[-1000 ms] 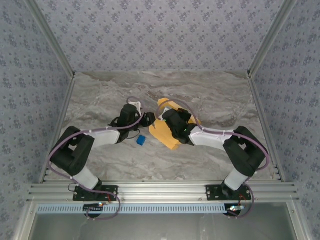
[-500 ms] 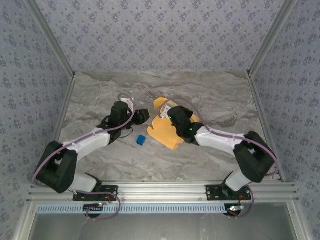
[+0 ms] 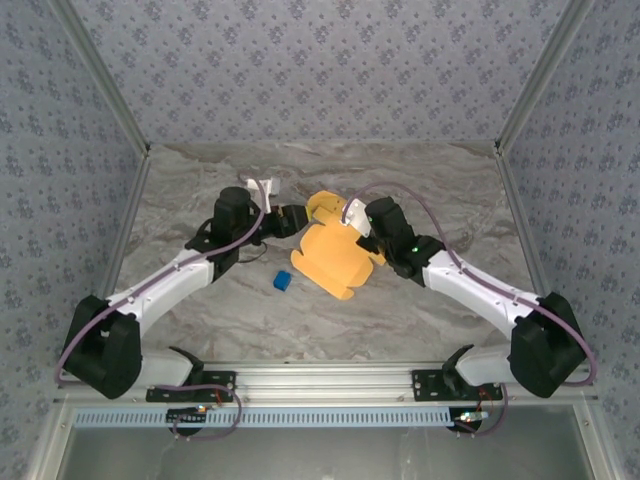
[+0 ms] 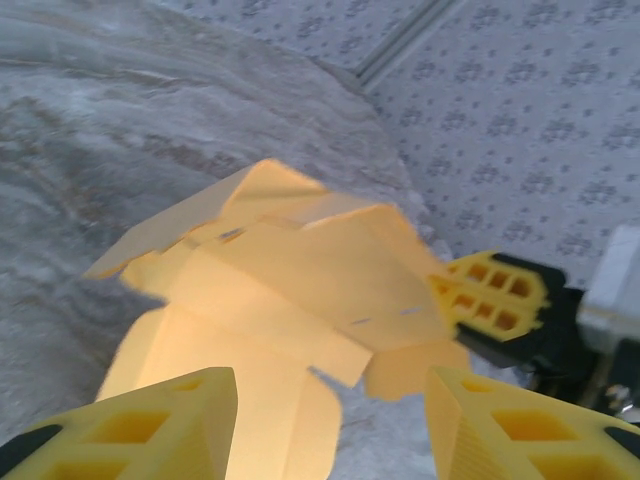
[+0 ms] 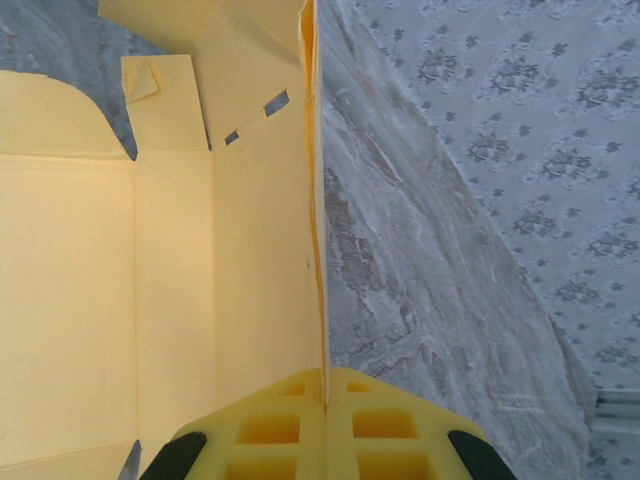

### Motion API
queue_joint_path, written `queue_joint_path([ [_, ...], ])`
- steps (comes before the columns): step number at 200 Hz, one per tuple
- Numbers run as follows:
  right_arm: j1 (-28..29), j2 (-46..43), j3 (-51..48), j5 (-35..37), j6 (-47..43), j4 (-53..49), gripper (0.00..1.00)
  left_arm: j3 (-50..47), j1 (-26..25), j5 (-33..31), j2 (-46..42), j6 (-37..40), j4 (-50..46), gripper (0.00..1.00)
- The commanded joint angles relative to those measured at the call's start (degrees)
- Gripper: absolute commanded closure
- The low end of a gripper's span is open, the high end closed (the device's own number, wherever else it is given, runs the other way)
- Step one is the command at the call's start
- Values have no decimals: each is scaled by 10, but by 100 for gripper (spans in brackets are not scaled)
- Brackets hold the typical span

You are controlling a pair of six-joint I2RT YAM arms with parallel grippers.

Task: Fold the paper box

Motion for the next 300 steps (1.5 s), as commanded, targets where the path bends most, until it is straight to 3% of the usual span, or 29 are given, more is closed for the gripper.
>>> queue_joint_path([
  [1,1,-20,18,-27,31,-28,100,49,-6,58,27,-7,-16,47],
  [65,-5,-55,27,-61,50,-61,100,120,-20,66,47,45,-99,46],
  [126,-58,-44,111,-170,148,-191,100,40,-37,30,-8,213,-153,46],
  [171,-85,-17,164,-253,185,-267,100,61,-60,8,28,316,-152,45],
  [231,-133,-14,213,-354,197,-315,100,122,-59,-63,91,382,-177,42],
  [300,-152,-16,215,-391,196,-312,100,171,-24,-62,121,401,-187,34],
])
